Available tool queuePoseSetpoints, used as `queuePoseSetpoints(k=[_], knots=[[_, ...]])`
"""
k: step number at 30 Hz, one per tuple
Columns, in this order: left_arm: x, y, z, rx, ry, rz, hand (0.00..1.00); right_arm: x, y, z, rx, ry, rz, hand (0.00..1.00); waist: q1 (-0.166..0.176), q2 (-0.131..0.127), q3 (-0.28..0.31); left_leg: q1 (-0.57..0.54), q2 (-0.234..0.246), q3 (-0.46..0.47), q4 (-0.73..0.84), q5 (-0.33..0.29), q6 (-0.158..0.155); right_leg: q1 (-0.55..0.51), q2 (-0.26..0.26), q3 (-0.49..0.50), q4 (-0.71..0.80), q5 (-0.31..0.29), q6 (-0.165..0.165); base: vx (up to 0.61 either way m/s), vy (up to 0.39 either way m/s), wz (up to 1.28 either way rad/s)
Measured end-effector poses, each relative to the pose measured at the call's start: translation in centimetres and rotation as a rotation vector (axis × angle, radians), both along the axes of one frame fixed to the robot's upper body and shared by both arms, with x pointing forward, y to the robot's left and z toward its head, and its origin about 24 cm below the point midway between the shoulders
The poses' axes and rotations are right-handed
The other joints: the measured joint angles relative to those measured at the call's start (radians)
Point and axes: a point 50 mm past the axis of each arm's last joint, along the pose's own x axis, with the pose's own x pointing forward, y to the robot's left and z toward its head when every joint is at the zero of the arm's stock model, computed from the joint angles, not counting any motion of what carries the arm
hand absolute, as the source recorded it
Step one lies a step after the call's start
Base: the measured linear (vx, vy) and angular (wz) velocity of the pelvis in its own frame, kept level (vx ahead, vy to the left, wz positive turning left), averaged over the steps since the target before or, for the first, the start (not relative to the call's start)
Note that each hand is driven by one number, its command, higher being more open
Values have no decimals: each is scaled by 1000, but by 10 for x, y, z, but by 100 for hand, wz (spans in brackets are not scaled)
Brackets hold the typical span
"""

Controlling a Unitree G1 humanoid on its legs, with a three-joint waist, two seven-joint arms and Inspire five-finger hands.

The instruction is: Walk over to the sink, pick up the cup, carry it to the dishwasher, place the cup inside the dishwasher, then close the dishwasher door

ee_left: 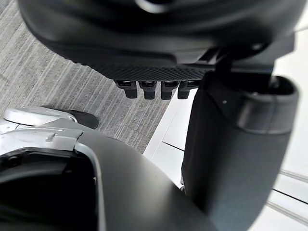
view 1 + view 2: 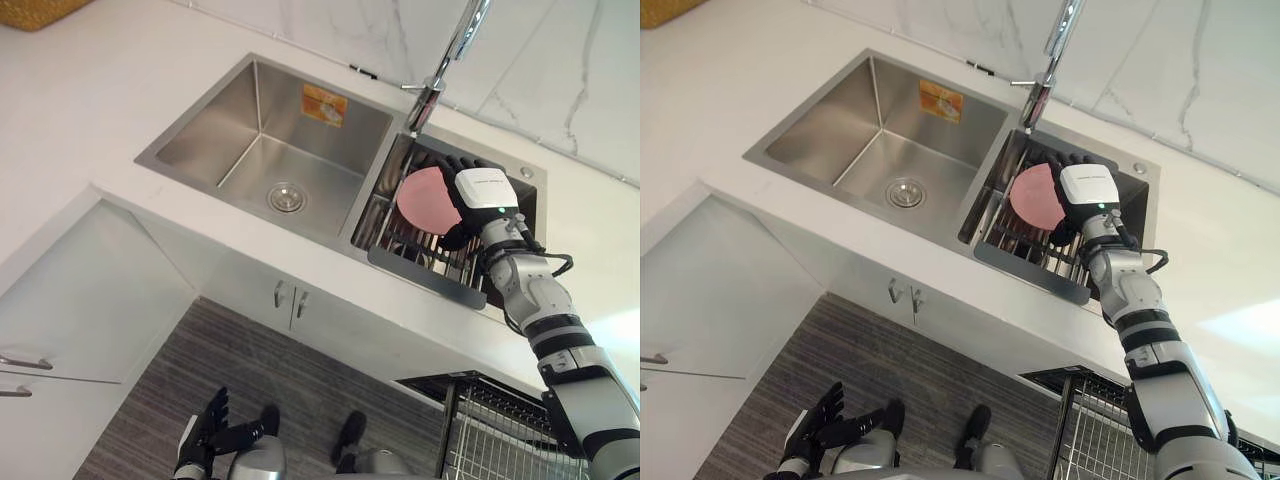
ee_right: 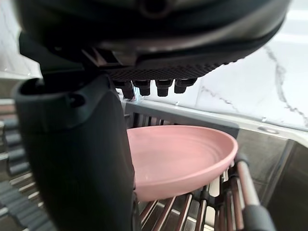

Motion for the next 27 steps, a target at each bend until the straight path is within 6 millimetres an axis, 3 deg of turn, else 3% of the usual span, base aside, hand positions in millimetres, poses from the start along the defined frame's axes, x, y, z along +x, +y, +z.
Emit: queuePoseSetpoints(k=[6, 7, 15, 27], knots=[[16, 5, 5, 7, -43, -2, 100, 7, -2, 28, -81, -48, 21, 100, -1, -8, 50, -64, 4, 0, 77, -44, 9, -23, 0, 13, 0, 3, -4, -21, 5, 0], [16, 5, 5, 7, -44, -2, 100, 7, -2, 28, -82, -49, 22, 0, -1, -8, 51, -65, 5, 0, 78, -44, 9, -23, 0, 13, 0, 3, -5, 0, 0, 0], [29, 7, 9, 11, -73, -8, 100, 12, -1, 51, -132, -91, 32, 0, 1, -11, 96, -120, 19, 19, 141, -56, 6, -49, 6, 14, 0, 4, -7, -24, 1, 0], [33, 7, 10, 3, -86, -5, 100, 11, -6, 59, -51, -109, 30, 0, 0, -14, 112, -134, 24, 32, 151, -58, 5, -63, 9, 24, 0, 9, -11, 8, 7, -2]])
